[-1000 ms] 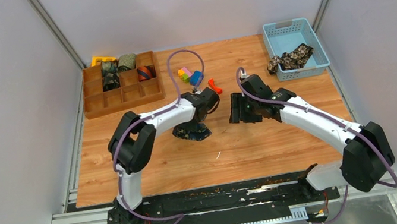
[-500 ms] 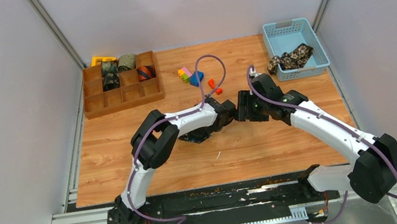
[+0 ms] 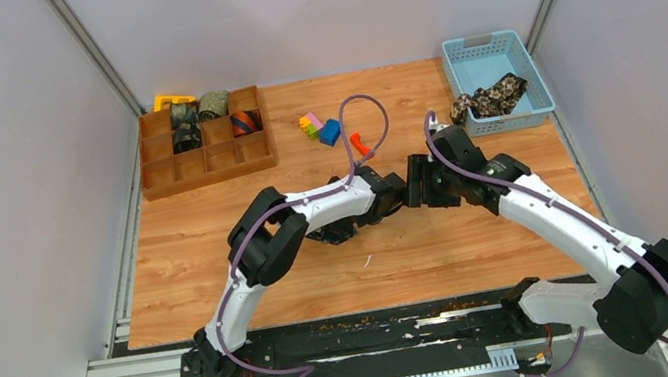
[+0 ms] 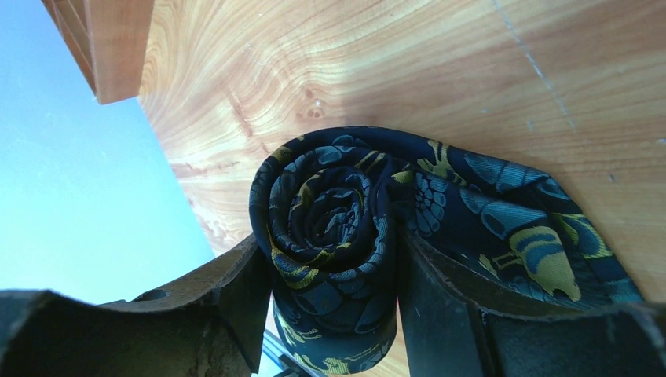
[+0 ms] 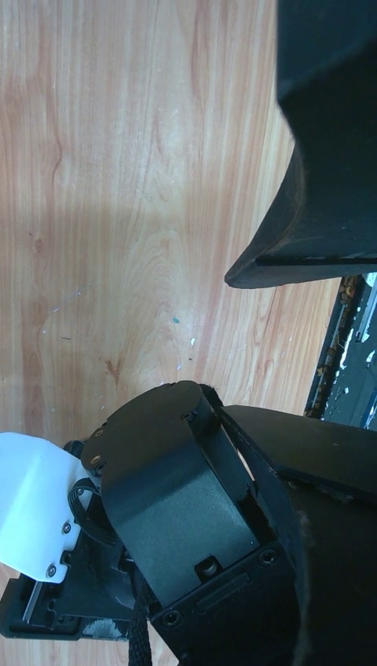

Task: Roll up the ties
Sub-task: Roll the tie at the center of the board.

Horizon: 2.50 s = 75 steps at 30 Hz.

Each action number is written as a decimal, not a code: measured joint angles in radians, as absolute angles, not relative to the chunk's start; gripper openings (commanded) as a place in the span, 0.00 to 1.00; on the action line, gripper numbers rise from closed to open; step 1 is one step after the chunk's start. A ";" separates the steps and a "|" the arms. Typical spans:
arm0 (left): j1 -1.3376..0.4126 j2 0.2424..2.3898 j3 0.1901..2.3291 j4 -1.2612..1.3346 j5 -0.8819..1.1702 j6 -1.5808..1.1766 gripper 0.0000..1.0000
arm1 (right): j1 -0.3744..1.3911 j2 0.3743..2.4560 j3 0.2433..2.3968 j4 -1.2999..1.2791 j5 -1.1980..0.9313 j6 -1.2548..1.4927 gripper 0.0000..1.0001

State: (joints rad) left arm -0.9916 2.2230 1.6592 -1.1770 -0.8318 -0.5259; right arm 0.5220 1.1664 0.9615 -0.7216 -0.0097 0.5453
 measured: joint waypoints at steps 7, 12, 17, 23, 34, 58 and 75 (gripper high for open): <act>-1.000 2.222 1.666 -1.179 -0.785 -0.539 0.64 | 0.520 1.143 0.962 -0.734 -0.010 0.546 0.58; -1.007 2.220 1.666 -1.179 -0.738 -0.542 0.65 | 0.520 1.132 0.961 -0.747 -0.010 0.546 0.58; -1.008 2.208 1.666 -1.171 -0.693 -0.541 0.66 | 0.520 1.114 0.961 -0.747 -0.010 0.548 0.58; -1.009 2.199 1.684 -1.165 -0.638 -0.542 0.83 | 0.520 1.100 0.961 -0.747 -0.010 0.548 0.58; -1.012 2.162 1.694 -1.111 -0.521 -0.543 0.84 | 0.520 1.093 0.952 -0.743 -0.012 0.548 0.58; -0.973 1.810 1.492 -0.910 -0.345 -0.519 0.81 | 0.520 1.106 0.932 -0.654 -0.046 0.583 0.56; -0.531 1.219 0.974 -0.669 -0.204 -0.380 0.81 | 0.752 1.607 1.128 -0.424 -0.221 0.716 0.40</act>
